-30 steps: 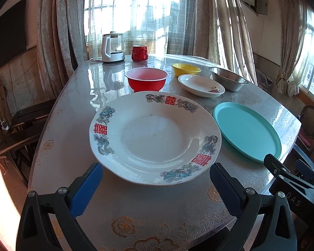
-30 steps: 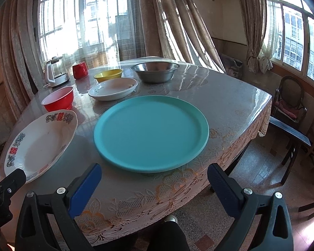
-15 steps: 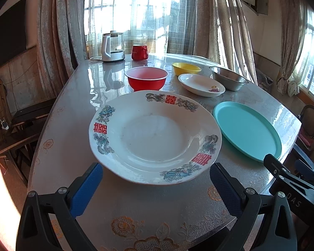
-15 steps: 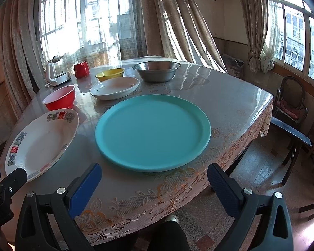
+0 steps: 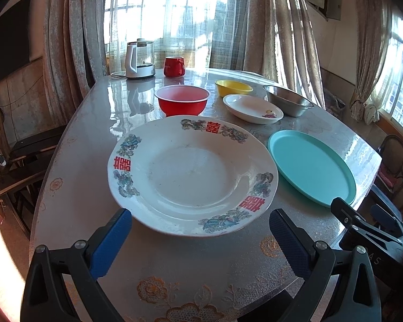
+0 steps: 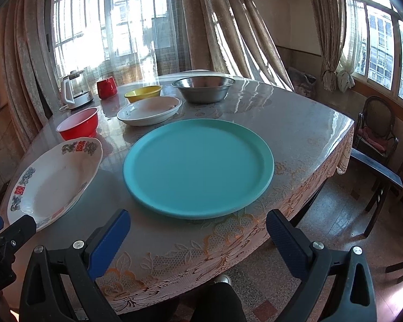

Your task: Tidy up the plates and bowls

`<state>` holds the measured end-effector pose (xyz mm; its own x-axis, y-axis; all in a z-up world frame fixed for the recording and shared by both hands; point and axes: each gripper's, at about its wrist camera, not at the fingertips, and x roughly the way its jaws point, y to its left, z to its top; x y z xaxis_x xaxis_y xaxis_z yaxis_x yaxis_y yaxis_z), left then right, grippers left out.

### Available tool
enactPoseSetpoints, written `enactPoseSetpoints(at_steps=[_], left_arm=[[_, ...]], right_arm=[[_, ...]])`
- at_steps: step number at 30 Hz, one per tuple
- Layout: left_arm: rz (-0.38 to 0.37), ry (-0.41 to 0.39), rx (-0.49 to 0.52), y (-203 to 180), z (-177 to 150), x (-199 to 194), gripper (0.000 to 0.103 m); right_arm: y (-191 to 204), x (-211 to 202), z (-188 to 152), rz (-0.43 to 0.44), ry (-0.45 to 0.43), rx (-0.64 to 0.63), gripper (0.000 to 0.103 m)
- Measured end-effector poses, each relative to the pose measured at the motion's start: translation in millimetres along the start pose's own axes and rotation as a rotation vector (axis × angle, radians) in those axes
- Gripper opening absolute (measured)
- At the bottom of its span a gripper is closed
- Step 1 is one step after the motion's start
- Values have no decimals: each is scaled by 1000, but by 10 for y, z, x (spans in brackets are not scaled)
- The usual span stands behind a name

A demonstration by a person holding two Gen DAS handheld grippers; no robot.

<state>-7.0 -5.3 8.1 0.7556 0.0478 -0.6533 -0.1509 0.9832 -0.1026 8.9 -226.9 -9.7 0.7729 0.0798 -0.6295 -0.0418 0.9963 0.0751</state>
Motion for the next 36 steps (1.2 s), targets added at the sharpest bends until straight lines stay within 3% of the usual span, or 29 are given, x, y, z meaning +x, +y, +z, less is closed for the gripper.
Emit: enactPoseSetpoints(at_steps=[5,11,18,22,26,31,34,36], left_arm=[[-159,-19,-14,-19,44,-51,103],[-258,-11,-10,-192,243,-81,103],[-375,13,97,-634,415,-58,103],[-419,35,159,-879,453,-26,103],[-427,47,172,-1008,494,30,103],[-402,51,174,-1100,520,138,103],[-385,44,188,-1154,532,206,103],[-390,53,194,-1189,533,238,103]], right_arm=[[-114,13,45,11,-15,27,103],[-399,150,159,1,-18,50,103],[-711,359,337,10,-24,15,103],[-904,499,455,76,-4,42,100],[-1051,721,578,132,45,66,77],[-1082,990,625,162,99,51,59],[-1030,1021,660,141,78,12,51],[-1010,1067,656,138,94,-1,30]])
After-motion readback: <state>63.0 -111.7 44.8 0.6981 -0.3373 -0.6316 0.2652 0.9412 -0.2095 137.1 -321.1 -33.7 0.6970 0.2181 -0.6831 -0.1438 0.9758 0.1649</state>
